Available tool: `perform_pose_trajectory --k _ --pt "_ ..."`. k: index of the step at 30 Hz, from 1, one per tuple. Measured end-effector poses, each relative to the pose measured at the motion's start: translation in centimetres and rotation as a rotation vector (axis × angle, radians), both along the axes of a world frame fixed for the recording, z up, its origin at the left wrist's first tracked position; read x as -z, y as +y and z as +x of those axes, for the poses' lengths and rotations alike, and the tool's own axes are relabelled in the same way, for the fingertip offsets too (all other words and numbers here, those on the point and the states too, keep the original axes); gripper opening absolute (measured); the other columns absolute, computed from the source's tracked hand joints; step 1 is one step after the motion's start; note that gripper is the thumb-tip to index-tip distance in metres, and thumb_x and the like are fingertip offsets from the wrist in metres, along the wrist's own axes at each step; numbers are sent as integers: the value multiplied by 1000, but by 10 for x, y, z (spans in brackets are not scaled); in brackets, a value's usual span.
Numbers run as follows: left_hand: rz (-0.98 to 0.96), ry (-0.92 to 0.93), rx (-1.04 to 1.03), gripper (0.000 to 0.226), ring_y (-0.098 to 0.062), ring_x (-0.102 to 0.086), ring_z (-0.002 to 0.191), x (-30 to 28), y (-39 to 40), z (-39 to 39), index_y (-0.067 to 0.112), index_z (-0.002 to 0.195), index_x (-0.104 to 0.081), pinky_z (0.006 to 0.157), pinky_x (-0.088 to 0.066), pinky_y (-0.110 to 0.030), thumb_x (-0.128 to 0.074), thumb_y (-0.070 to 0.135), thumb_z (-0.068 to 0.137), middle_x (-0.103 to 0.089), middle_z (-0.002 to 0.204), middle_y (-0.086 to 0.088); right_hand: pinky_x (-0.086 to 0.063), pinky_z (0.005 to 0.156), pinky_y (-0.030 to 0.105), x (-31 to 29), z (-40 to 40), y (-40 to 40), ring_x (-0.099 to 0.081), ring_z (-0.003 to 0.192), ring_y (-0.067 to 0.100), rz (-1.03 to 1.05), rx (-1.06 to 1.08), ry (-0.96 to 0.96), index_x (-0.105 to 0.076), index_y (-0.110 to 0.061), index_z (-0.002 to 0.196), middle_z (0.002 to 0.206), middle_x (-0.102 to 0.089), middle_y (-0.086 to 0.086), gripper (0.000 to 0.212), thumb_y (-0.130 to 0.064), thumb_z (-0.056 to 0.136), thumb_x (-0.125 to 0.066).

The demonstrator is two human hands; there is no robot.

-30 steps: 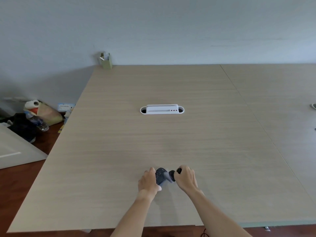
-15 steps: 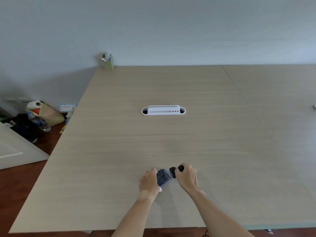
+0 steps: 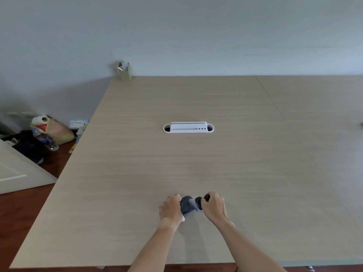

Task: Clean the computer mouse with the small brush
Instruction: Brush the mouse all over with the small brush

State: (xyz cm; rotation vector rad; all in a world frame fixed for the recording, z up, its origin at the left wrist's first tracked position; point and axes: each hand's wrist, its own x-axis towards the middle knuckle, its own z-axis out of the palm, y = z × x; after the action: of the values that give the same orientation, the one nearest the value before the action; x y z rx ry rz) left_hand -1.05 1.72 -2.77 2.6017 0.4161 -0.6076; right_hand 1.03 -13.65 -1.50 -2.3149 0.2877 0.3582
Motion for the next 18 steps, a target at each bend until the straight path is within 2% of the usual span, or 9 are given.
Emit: perform_pose_trajectory --k 4,8,13,16,18 --pt "-8 -4 -5 63 -22 -63 99 1 1 0 23 115 -53 79 -49 -31 -83 15 60 -60 114 3 -25 48 30 -5 0 1 -34 58 22 33 66 -57 -43 -7 64 62 -46 4 16 -8 77 -51" --pt "-24 -14 -9 61 -22 -63 99 2 2 0 23 113 -54 80 -49 -31 -84 15 61 -60 114 2 -30 51 32 -2 1 4 -36 59 21 49 -44 2 -45 -7 61 60 -46 4 14 -7 74 -51" --pt "-33 -16 -15 64 -22 -63 101 3 1 0 23 116 -53 82 -49 -31 -84 15 61 -59 115 2 -22 48 30 -6 3 2 -28 55 21 1 77 -43 -34 -9 60 59 -38 3 24 -7 78 -50" --pt "-44 -19 -19 63 -21 -63 100 2 2 0 23 115 -54 81 -50 -31 -85 16 60 -60 115 3 -30 51 32 -2 4 2 -34 59 20 80 27 -10 -44 1 62 60 -45 4 17 -7 75 -52" --pt "-49 -26 -21 62 -21 -63 99 2 2 -1 23 114 -55 81 -50 -31 -85 15 60 -61 114 3 -32 52 32 2 4 2 -39 60 21 81 3 27 -48 -2 63 62 -49 4 17 -9 77 -54"
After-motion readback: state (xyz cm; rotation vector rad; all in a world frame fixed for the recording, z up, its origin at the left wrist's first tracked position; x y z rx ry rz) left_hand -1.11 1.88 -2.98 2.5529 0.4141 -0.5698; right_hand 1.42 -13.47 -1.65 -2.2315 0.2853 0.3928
